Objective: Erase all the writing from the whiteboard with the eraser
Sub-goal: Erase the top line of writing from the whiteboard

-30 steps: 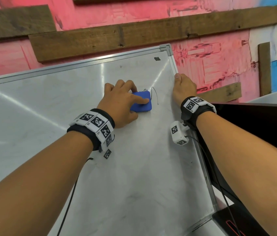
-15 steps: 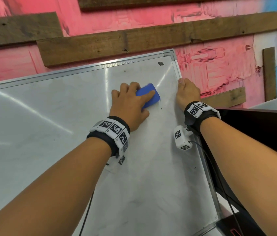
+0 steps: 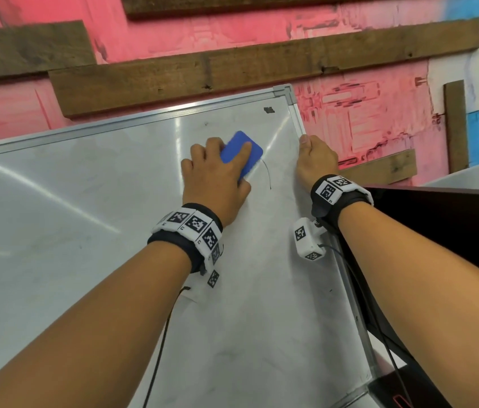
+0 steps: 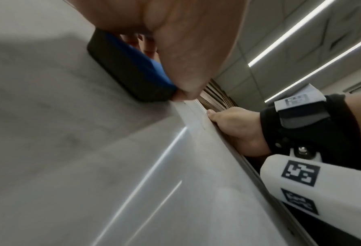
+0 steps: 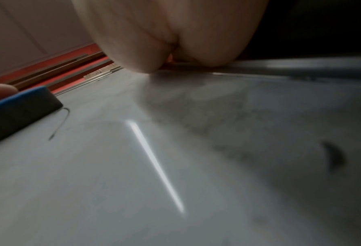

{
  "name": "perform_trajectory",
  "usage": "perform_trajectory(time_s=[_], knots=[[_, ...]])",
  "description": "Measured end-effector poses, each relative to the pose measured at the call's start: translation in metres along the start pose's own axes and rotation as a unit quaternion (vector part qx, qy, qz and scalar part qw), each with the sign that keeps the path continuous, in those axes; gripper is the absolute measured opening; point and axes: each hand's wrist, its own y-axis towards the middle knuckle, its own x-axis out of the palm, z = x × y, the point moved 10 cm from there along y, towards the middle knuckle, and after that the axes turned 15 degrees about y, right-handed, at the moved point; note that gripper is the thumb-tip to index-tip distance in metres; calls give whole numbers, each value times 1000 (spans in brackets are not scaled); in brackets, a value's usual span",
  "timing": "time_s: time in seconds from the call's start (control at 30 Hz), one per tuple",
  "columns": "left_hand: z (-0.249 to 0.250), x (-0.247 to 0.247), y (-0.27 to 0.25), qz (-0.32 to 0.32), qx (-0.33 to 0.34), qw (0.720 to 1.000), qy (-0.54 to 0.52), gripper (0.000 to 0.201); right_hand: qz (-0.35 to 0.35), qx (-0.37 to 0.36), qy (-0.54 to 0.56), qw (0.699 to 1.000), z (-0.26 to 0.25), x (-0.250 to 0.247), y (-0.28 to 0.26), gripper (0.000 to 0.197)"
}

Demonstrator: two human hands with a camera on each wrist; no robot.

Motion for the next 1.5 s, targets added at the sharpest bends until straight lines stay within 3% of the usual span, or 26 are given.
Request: perform_trajectory(time_s=[0.07,0.13,0.33,0.53,0.6,0.7,0.8,0.87,1.0,1.1,1.17,1.33,1.5], knots=[[1,0,2,3,-33,999,15,59,2,-1,0,1000,1,-1,0,37],[6,0,3,10,-25,999,27,60,1,0,0,1000,2,2,1,37],[43,6,-4,-16,152,988,14,52,-3,-5,0,1000,3,4,1,33],[54,4,-7,-35,240,970,-13,50,-5,-7,8,1000,0,1,-1,34],[44,1,-4,-10,220,975,11,50,1,-6,13,1000,0,0,-1,34],[14,-2,7,16,99,995,17,55,8,-2,16,1000,3,-1,0,35],[6,-3,9,15,43,999,29,59,1,3,17,1000,3,3,1,35],[14,-1,3,16,61,997,34,59,0,2,15,1000,3,3,0,35],[43,11,-31,19,213,977,30,55,-5,-7,-2,1000,-1,3,-1,35],[38,14,-48,20,261,965,28,57,-3,-12,-1,1000,-2,1,-2,38],[17,10,-45,10,235,972,29,59,1,-17,1,1000,-5,0,-3,40],[-76,-6,-26,17,46,999,-6,59,7,-16,-8,1000,-7,-2,-5,39],[-69,7,-74,5,115,993,17,62,8,-2,-32,999,-4,1,-7,38]])
